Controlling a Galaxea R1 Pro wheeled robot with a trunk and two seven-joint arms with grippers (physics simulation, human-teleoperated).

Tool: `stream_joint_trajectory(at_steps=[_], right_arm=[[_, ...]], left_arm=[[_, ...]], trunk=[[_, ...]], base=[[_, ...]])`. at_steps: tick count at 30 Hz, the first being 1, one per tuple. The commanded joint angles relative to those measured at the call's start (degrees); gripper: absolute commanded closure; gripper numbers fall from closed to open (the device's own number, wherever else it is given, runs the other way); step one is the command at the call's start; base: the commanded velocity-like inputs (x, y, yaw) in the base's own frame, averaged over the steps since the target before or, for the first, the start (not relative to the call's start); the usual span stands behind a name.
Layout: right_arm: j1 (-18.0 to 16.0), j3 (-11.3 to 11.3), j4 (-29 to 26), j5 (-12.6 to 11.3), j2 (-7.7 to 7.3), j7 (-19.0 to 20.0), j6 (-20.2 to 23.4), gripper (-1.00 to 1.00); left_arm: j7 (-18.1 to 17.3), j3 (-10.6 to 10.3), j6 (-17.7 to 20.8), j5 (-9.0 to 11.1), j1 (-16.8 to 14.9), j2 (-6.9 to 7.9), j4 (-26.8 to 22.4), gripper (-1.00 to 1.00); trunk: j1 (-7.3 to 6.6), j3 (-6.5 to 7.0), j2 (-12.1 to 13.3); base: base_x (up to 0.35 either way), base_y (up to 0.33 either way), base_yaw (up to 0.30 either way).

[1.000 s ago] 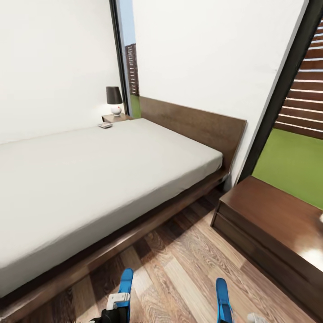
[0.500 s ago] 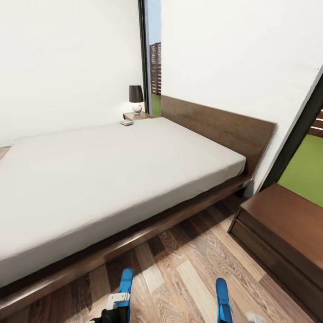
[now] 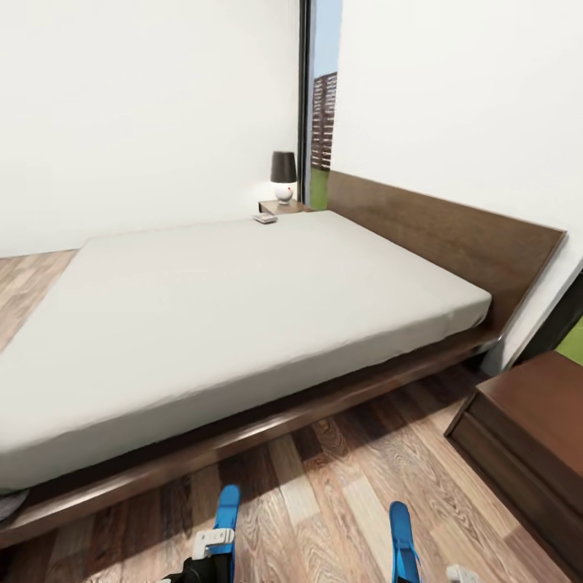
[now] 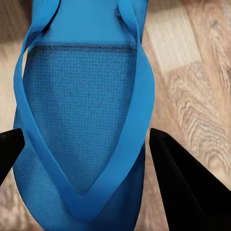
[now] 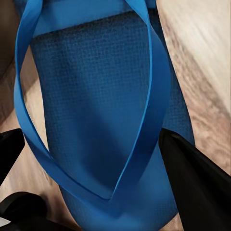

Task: In the bedroom, move the book from the bed onto either nightstand, and place the two sandals side by side next to the bed.

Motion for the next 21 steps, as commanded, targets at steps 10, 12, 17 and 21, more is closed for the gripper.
stream_joint_trajectory(at_steps=[10, 12, 17, 21], right_arm=[[-0.01, -0.38, 0.00, 0.36, -0.02, 0.22, -0.03, 1.00], [-0.01, -0.38, 0.00, 0.36, -0.02, 0.22, -0.03, 1.00], [-0.01, -0.38, -0.02, 0.36, -0.02, 0.20, -0.03, 1.00], [-0.01, -0.38, 0.00, 0.36, 0.00, 0.22, -0.03, 1.00]], left_arm=[[-0.01, -0.47, -0.25, 0.58, -0.06, 0.02, 0.08, 1.00], [-0.01, -0.47, -0.26, 0.58, -0.06, 0.02, 0.09, 1.00], [-0.01, -0.47, -0.23, 0.59, -0.08, 0.02, 0.11, 1.00], [-0.01, -0.47, -0.27, 0.59, -0.08, 0.02, 0.11, 1.00]], trunk=[[-0.01, -0.25, -0.02], [-0.01, -0.29, -0.02], [-0.01, -0.39, -0.02], [-0.01, -0.47, -0.02]], base=[[0.000, 0.000, 0.280], [0.000, 0.000, 0.280], [-0.016, 0.000, 0.280], [-0.090, 0.000, 0.280]])
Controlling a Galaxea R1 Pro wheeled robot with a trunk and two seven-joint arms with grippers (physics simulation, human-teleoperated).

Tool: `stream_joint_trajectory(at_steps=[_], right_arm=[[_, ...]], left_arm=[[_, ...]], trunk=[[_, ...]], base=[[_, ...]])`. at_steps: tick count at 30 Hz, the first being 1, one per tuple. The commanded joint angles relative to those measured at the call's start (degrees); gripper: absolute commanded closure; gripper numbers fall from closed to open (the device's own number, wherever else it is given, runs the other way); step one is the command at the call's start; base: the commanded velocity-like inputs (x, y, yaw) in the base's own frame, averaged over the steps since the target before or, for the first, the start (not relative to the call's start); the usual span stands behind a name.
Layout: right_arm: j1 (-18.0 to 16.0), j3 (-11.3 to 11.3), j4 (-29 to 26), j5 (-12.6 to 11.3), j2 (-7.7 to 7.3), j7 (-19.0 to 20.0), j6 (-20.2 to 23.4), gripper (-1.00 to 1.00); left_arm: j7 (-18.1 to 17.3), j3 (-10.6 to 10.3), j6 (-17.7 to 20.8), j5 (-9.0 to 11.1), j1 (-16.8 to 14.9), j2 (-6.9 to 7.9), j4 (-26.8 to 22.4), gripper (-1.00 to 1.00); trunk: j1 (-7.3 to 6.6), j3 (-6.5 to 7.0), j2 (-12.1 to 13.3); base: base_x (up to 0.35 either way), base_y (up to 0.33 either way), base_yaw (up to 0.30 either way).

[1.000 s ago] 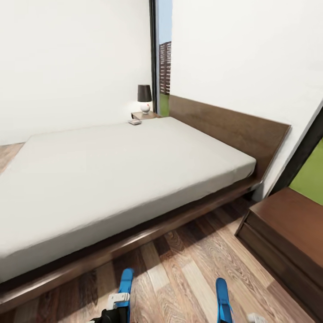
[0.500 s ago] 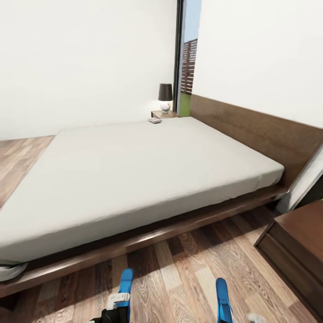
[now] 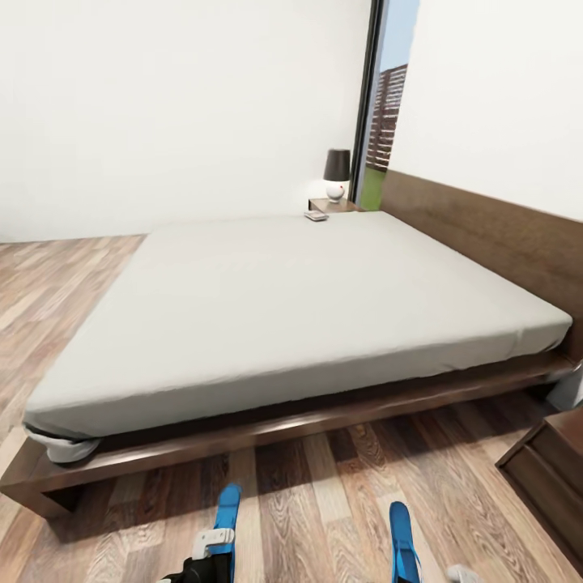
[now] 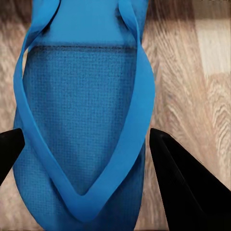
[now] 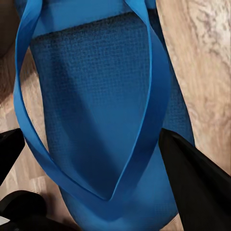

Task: In the bedroom, move the book from the bed onto either nightstand, and place the two sandals side by side next to the bed.

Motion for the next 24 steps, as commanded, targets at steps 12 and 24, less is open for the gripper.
stream_joint_trajectory(at_steps=[12, 24], right_arm=[[-0.01, -0.42, -0.01, 0.36, -0.02, 0.16, -0.03, 1.00], [-0.01, -0.42, -0.01, 0.36, -0.02, 0.19, -0.03, 1.00]], left_arm=[[-0.02, -0.47, -0.20, 0.58, -0.05, 0.02, 0.10, 1.00], [-0.02, -0.47, -0.22, 0.57, -0.06, 0.02, 0.12, 1.00]], trunk=[[-0.02, -0.29, -0.02], [-0.02, -0.53, -0.02]], base=[[-0.006, 0.000, 0.280], [0.000, 0.000, 0.280]])
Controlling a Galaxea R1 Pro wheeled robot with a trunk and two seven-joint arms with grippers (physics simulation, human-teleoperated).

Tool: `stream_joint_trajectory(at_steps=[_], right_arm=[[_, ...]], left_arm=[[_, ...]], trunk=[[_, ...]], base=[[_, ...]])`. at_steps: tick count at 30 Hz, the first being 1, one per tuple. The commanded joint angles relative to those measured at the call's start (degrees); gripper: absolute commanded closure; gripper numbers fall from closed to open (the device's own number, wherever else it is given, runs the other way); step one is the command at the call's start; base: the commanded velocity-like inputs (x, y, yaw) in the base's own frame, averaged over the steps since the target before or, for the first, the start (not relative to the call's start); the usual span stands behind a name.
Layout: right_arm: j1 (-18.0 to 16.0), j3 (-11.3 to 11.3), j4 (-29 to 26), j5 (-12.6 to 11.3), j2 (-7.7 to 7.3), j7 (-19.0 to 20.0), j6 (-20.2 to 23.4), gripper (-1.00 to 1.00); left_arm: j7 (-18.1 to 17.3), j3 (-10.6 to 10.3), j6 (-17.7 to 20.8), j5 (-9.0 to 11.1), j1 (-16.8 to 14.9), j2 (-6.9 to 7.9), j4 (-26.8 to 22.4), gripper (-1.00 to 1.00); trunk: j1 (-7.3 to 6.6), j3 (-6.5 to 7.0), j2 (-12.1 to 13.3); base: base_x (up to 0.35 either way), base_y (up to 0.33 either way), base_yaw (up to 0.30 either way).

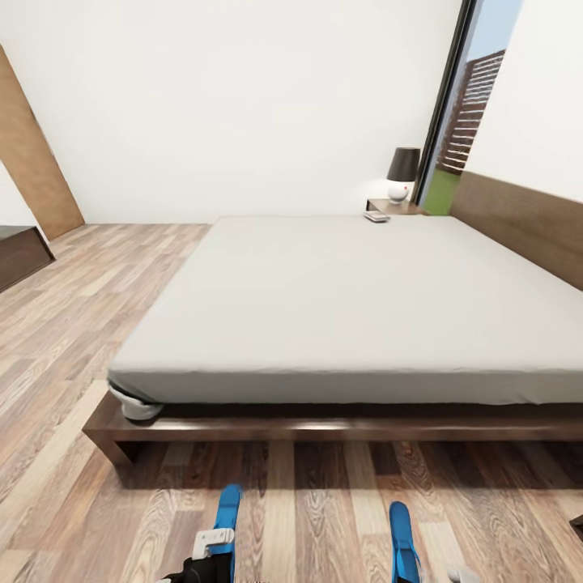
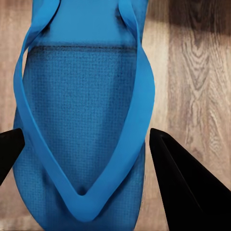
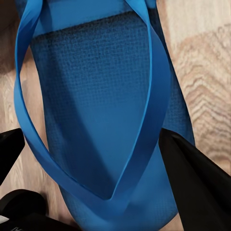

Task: In the bedroom, move the book from the bed onto either nightstand, and place the two sandals side by side next to the bed.

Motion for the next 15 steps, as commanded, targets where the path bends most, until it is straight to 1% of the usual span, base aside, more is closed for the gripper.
stream_joint_trajectory(at_steps=[1, 3, 5, 15], right_arm=[[-0.01, -0.39, 0.01, 0.36, 0.00, 0.21, -0.03, 1.00], [-0.01, -0.39, -0.01, 0.36, -0.02, 0.22, -0.03, 1.00], [-0.01, -0.39, -0.01, 0.36, -0.02, 0.22, -0.03, 1.00], [-0.01, -0.39, 0.04, 0.36, -0.07, 0.18, -0.11, 1.00]], left_arm=[[-0.01, -0.47, -0.24, 0.59, -0.05, 0.02, 0.09, 1.00], [-0.01, -0.47, -0.23, 0.61, -0.05, 0.02, 0.09, 1.00], [-0.01, -0.47, -0.23, 0.60, -0.05, 0.02, 0.09, 1.00], [-0.01, -0.47, -0.24, 0.61, -0.04, 0.02, 0.08, 1.00]], trunk=[[-0.01, -0.06, -0.02], [-0.01, -0.07, -0.02], [-0.01, -0.07, -0.02], [-0.01, -0.08, -0.02]], base=[[0.000, 0.000, 0.271], [0.000, 0.000, 0.179], [0.000, 0.000, 0.063], [0.000, 0.000, 0.007]])
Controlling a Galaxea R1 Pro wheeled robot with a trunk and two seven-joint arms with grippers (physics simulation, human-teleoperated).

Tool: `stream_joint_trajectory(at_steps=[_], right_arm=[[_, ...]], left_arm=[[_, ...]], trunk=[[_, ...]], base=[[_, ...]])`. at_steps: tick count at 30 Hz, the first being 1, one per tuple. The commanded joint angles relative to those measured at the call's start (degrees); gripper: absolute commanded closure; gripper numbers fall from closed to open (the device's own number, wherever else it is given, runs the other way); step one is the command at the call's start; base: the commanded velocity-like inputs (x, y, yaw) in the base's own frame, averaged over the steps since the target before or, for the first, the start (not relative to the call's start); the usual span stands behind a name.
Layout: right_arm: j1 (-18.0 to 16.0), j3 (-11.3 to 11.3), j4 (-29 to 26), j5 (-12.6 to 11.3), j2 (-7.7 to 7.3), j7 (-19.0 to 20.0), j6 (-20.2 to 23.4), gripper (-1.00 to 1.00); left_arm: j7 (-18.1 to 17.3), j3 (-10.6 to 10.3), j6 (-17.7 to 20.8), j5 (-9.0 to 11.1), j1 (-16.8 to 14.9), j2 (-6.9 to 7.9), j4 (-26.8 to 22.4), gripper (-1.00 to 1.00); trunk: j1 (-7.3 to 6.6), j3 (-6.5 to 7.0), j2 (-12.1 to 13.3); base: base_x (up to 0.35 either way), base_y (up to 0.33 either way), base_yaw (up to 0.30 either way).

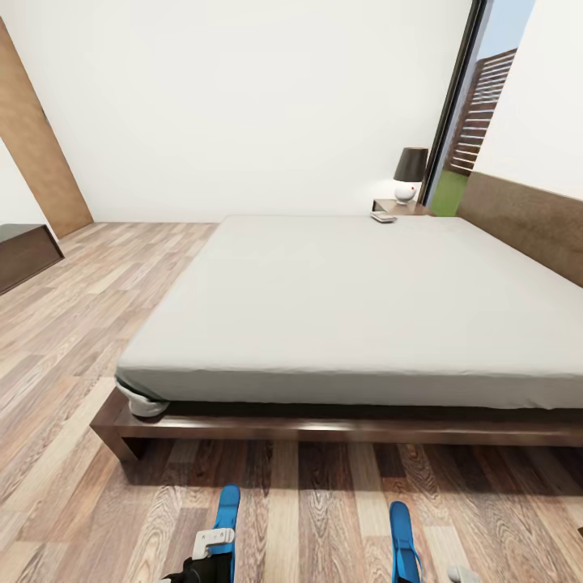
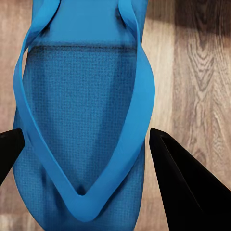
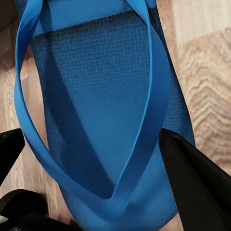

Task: In the bedroom, move the book from the bed onto either nightstand, and place the two sandals side by side next to the bed.

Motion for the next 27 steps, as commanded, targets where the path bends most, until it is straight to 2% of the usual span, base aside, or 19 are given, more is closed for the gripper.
stream_joint_trajectory(at_steps=[1, 17, 20, 27], right_arm=[[-0.03, -0.37, 0.02, 0.37, -0.04, 0.19, -0.02, 1.00], [-0.03, -0.46, -0.02, 0.28, -0.10, 0.20, 0.11, 1.00], [-0.03, -0.46, -0.05, 0.22, -0.10, 0.22, 0.06, 1.00], [-0.03, -0.46, -0.01, 0.17, -0.13, 0.28, 0.11, 1.00]], left_arm=[[-0.01, -0.48, -0.25, 0.55, -0.04, 0.03, 0.06, 1.00], [-0.01, -0.16, -0.19, 0.62, -0.06, 0.58, -0.04, 1.00], [0.13, 0.01, -0.01, 0.64, -0.06, 1.81, -0.31, 1.00], [0.27, 0.04, 0.55, 0.63, -0.30, 3.35, -0.67, 1.00]], trunk=[[-0.01, -0.04, -0.02], [-0.01, -0.04, -0.02], [-0.01, -0.04, -0.02], [-0.01, -0.04, -0.02]], base=[[0.000, 0.000, 0.000], [0.000, 0.000, 0.000], [0.000, 0.000, 0.000], [0.000, 0.000, 0.000]])
